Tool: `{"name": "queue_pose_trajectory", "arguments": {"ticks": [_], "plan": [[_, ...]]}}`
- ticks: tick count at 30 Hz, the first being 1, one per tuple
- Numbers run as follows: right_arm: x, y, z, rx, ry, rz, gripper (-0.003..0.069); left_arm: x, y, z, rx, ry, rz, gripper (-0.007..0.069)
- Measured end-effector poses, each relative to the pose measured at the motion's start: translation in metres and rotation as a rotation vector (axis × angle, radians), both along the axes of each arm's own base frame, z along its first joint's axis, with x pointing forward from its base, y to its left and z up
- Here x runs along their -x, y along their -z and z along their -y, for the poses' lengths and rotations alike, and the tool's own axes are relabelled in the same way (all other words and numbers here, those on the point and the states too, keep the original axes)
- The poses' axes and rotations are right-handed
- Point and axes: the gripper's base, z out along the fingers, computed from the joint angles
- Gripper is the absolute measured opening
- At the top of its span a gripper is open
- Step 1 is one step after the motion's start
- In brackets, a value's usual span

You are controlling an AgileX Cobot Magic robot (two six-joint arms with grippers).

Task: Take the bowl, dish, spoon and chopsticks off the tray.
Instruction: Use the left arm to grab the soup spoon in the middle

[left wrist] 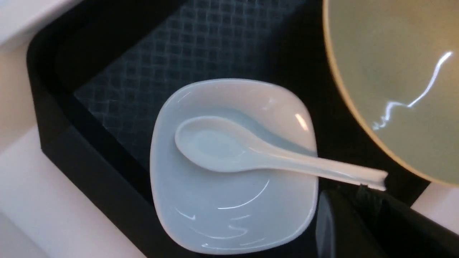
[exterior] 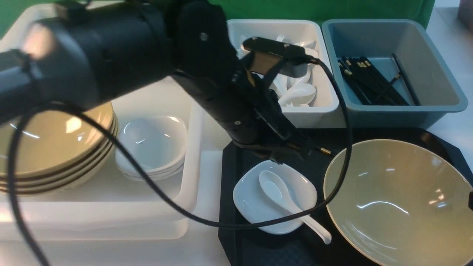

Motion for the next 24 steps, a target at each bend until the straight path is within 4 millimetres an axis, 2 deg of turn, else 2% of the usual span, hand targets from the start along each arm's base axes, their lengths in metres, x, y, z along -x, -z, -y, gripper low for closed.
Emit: {"name": "queue_pose_trajectory", "arguments": {"ticks": [4,8,11,17,22,24], "plan": [[0.0,-0.001,-0.001,0.004,-0.015,0.008,0.0037,-0.018,0.029,0.016,-0.101,0.012,-0.06,0.0191],[0.0,-0.001,-0.002,0.005,-0.019,0.012,0.0037,-0.03,0.052,0.022,-0.183,-0.023,-0.11,0.0326],[0.0,-0.001,-0.002,0.005,-0.019,0.012,0.0037,-0.037,0.072,0.025,-0.237,-0.044,-0.132,0.0397],[0.0,-0.001,-0.002,0.005,-0.019,0.012,0.0037,-0.045,0.106,0.027,-0.316,-0.055,-0.155,0.0414],[0.0,-0.001,-0.002,-0.008,-0.017,0.015,0.0037,-0.049,0.116,0.031,-0.316,-0.062,-0.166,0.0406],[0.0,-0.002,-0.002,-0.017,-0.015,0.016,0.0037,-0.05,0.119,0.032,-0.317,-0.065,-0.168,0.0371]]}}
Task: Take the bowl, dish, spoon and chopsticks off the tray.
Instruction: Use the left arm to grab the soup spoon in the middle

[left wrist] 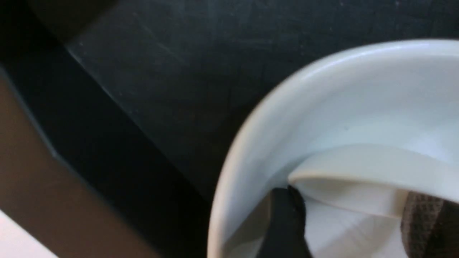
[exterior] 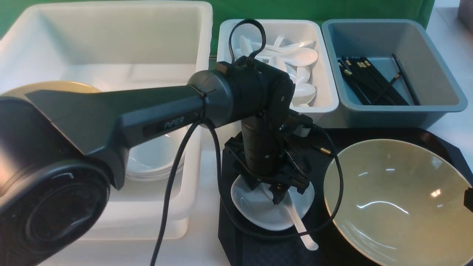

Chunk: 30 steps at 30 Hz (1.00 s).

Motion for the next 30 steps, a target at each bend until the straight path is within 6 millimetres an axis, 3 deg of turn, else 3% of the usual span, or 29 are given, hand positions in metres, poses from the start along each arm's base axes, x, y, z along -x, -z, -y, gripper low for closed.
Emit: {"name": "queue_pose_trajectory", "arguments": {"ticks": [6,8,12,16,24,30], "plan": [[0.0,0.0,0.0,-0.001,0.0,0.0,0.0037,-0.002,0.002,0.0,-0.009,0.001,0.014,0.0185],[0.0,0.0,0.0,-0.002,0.0,0.0,0.0037,-0.002,0.002,-0.001,-0.011,0.003,0.019,0.0083],[0.0,0.0,0.0,-0.002,0.0,0.0,0.0037,-0.002,0.001,-0.001,-0.015,0.004,0.016,0.0003],[0.0,0.0,0.0,-0.003,0.001,0.001,0.0037,-0.004,-0.01,0.001,-0.019,0.012,0.02,-0.0011],[0.0,0.0,0.0,-0.004,0.002,0.003,0.0037,-0.008,-0.057,0.006,0.036,0.028,0.064,-0.0011],[0.0,0.0,0.0,-0.004,0.002,0.005,0.0037,-0.005,-0.055,0.011,0.081,0.04,0.008,0.0048]]}}
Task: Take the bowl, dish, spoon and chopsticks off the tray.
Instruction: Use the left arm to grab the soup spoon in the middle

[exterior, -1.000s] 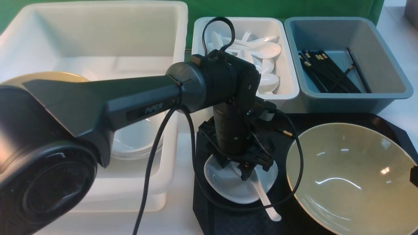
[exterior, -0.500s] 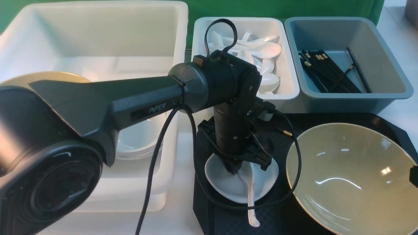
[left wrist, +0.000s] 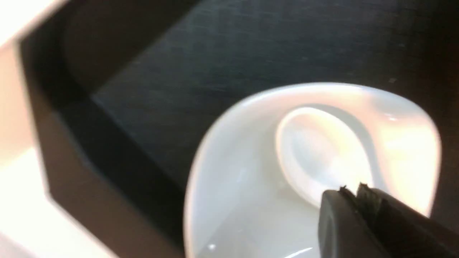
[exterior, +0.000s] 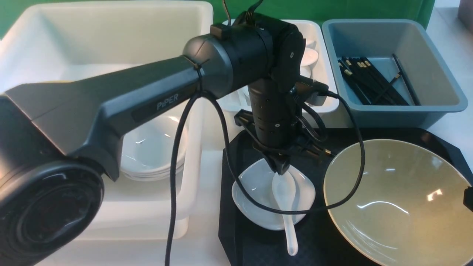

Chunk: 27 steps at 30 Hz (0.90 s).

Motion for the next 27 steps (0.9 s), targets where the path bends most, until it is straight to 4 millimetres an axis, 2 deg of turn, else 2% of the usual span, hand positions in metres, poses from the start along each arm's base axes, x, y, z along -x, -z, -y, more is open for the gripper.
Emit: {"name": "queue_pose_trajectory", "arguments": {"ticks": [7,9,12,15,19,24,27], "plan": [[0.0,0.0,0.0,0.0,0.0,0.001,0.0037,0.0,0.016,0.005,0.008,0.011,-0.053,0.0277],[0.0,0.0,0.0,0.0,0.0,0.001,0.0037,-0.002,0.026,0.007,-0.007,0.013,-0.07,0.0365],[0.0,0.0,0.0,0.0,0.0,0.001,0.0037,-0.003,0.037,0.008,-0.024,0.012,-0.088,0.0393],[0.0,0.0,0.0,0.0,0.0,0.001,0.0037,-0.004,0.045,0.009,-0.038,0.016,-0.1,0.038],[0.0,0.0,0.0,0.0,0.0,0.001,0.0037,-0.006,0.058,0.01,-0.059,0.018,-0.117,0.0317],[0.0,0.0,0.0,0.0,0.001,0.002,0.0037,-0.008,0.059,0.01,-0.072,0.026,-0.099,0.0105],[0.0,0.0,0.0,0.0,0.001,0.002,0.0037,-0.008,0.057,0.01,-0.07,0.029,-0.096,0.0086]]}}
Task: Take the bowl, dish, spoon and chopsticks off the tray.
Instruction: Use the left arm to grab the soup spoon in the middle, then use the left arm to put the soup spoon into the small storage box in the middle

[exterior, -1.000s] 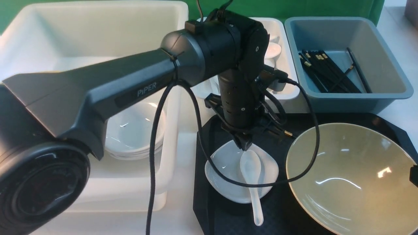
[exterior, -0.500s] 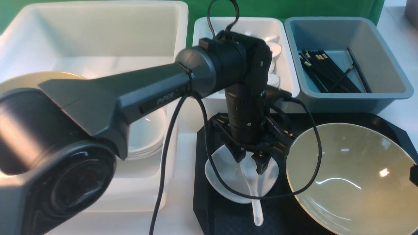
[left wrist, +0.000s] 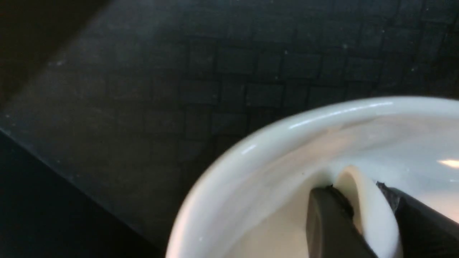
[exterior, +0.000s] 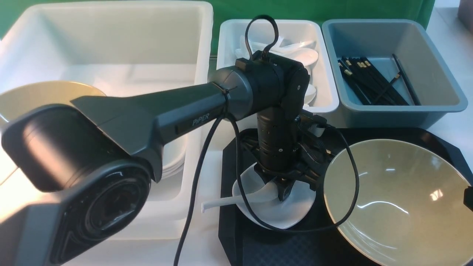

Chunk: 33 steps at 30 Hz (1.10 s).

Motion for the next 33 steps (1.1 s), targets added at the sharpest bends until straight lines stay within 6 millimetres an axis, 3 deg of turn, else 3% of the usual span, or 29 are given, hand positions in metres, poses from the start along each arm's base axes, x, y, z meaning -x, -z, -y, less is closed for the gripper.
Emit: {"name": "queue_pose_trajectory", "arguments": {"ticks": [4,14,16,19,23,26,28,33], "plan": [[0.0,0.0,0.0,0.0,0.0,0.0,0.0037,0.001,-0.009,-0.001,0.01,0.003,0.016,0.0086],[0.0,0.0,0.0,0.0,0.0,0.0,0.0037,0.01,-0.09,-0.007,0.17,0.035,0.143,0.0086],[0.0,0.0,0.0,0.0,0.0,0.0,0.0039,0.002,-0.121,-0.003,0.311,0.019,0.226,0.0086],[0.0,0.0,0.0,0.0,0.0,0.0,0.004,-0.014,-0.149,-0.003,0.465,-0.038,0.344,0.0086],[0.0,0.0,0.0,-0.009,0.005,-0.002,0.0041,-0.047,-0.171,-0.014,0.605,-0.108,0.604,0.0086],[0.0,0.0,0.0,-0.015,0.009,-0.004,0.0042,-0.075,-0.172,-0.022,0.657,-0.131,0.814,0.0086],[0.0,0.0,0.0,-0.015,0.009,-0.004,0.0043,-0.085,-0.166,-0.023,0.658,-0.133,0.863,0.0086],[0.0,0.0,0.0,-0.015,0.009,-0.004,0.0043,-0.11,-0.13,-0.022,0.576,-0.045,0.98,0.0179]]}}
